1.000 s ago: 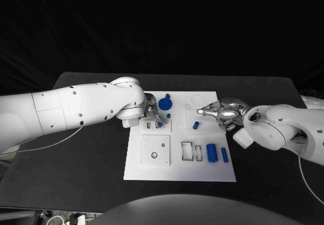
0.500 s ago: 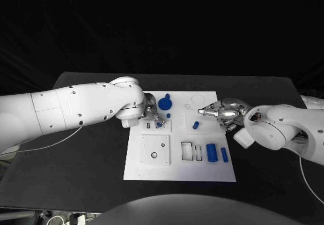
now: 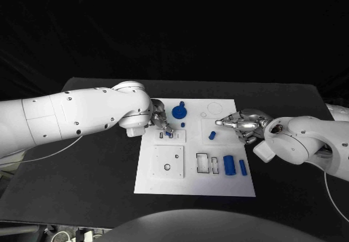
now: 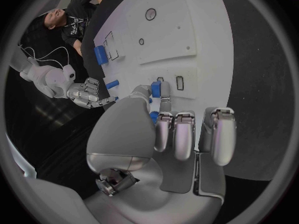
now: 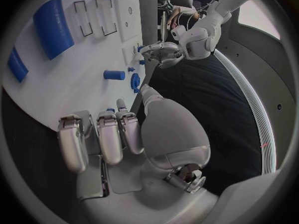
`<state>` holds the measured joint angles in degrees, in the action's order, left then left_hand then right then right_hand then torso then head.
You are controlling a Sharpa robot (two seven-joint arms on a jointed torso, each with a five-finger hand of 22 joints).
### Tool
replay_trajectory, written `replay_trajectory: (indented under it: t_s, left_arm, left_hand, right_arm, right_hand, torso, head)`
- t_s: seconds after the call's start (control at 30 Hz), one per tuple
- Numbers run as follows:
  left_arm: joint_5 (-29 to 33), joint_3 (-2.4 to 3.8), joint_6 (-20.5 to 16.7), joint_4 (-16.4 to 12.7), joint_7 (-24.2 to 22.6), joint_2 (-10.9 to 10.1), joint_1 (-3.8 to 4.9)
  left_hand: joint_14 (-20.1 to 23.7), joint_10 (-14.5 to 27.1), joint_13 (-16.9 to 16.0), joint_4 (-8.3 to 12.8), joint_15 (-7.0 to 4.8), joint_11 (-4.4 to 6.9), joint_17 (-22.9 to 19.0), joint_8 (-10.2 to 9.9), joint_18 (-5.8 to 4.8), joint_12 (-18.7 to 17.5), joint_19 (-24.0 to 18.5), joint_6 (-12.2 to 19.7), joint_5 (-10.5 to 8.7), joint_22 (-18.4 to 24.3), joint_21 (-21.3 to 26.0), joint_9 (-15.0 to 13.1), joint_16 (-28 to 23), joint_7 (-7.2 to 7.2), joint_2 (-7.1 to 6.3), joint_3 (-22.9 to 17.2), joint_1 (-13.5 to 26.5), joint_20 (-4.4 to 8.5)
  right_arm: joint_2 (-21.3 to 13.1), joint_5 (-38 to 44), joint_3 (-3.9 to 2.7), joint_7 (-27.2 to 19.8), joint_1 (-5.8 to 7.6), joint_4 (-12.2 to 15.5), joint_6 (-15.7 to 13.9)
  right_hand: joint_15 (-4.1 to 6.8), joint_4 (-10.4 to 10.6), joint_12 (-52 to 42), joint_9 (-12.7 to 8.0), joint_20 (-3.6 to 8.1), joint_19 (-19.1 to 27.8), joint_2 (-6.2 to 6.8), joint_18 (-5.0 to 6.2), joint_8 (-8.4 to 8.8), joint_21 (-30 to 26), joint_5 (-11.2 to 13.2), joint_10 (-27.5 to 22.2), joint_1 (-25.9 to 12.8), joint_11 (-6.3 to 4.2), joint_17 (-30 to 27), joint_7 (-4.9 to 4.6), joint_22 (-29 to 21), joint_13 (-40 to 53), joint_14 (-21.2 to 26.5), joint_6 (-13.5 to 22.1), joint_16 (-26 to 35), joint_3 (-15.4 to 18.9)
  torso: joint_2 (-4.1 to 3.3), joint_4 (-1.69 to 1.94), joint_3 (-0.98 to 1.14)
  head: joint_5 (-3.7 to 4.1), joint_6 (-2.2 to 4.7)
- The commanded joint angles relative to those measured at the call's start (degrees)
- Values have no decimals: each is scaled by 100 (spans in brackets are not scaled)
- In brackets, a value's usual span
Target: Assemble the parts on the task board
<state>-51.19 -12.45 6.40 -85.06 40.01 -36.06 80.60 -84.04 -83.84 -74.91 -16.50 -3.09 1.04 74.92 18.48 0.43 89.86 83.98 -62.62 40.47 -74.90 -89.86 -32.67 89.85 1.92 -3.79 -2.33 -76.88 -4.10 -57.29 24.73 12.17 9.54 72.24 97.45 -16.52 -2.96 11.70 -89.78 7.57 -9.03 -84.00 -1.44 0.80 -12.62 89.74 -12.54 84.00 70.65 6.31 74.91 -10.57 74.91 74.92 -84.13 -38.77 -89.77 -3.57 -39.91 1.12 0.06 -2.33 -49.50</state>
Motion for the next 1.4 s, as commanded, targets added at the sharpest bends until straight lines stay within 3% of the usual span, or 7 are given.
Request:
replay_trajectory:
  t_s: [0.03, 0.23, 0.43, 1.07, 1.4]
  left_arm:
    - [75, 8, 143, -97, 422, -63, 64]
    - [174, 5, 181, -160, 546, -149, 114]
    - [210, -3, 142, -101, 627, -104, 119]
    - [72, -13, 283, 191, 740, 177, -49]
    - [67, -14, 298, 252, 744, 230, -76]
  left_hand:
    - [-596, -616, -1509, -31, -27, 38, 1508, 32, -43, 14, 602, -22, 16, -1510, -14, -34, 15, -27, 23, -19, 17, 37]
    - [-596, -616, -1509, -36, -26, 33, 1508, 25, -43, 14, 602, -19, 12, -1510, -14, -66, 15, -22, 43, -9, 98, 39]
    - [-596, -616, -1509, -35, -26, 33, 1508, 21, -43, 14, 602, -16, 14, -1510, -14, -82, 15, -23, 62, -11, 132, 39]
    - [-596, -616, -1509, -35, -25, 31, 1508, 8, -43, 14, 602, -3, 7, -1510, -14, -110, 15, -19, 82, -10, 190, 40]
    - [-596, -616, -1509, -30, -23, 31, 1508, -5, -43, 14, 602, 3, -91, -1510, -14, -153, 15, -21, 105, -9, 251, 40]
  right_arm:
    - [17, 44, 2, 27, -17, -13, 67]
    - [24, 43, 2, 39, -26, -24, 69]
    - [30, 41, 2, 38, -31, -22, 69]
    - [37, 25, 2, -337, -35, 1, -34]
    - [13, -39, 2, -1191, -36, 55, -73]
  right_hand:
    - [-30, -1, -22, 6, -49, -600, -64, -80, -19, 26, -33, 600, 15, 15, 1509, -13, 1509, 1508, -587, -40, -23, 23]
    - [-31, -1, -22, 6, -49, -600, -66, -80, -20, 26, -33, 600, 16, 17, 1509, -13, 1509, 1508, -587, -41, -23, 23]
    - [-32, -1, -22, 6, -50, -600, -67, -80, -20, 26, -33, 600, 16, 18, 1509, -14, 1509, 1508, -587, -42, -23, 24]
    - [-33, 10, -22, 4, -53, -600, -65, -80, -18, 26, -20, 600, -3, 6, 1509, -15, 1509, 1508, -587, -40, -23, 49]
    - [67, 111, -22, 26, 22, -600, -56, -80, -79, 26, -30, 600, -138, -123, 1509, 103, 1509, 1508, -587, -195, -23, 228]
  torso:
    - [-9, -2, 0]
    - [-11, 2, -1]
    - [-16, -6, -9]
    - [-16, 1, -11]
    - [-19, -3, -5]
  head:
    - [-21, 0]
    - [-17, -7]
    - [-30, -22]
    - [-26, -50]
    - [-37, -50]
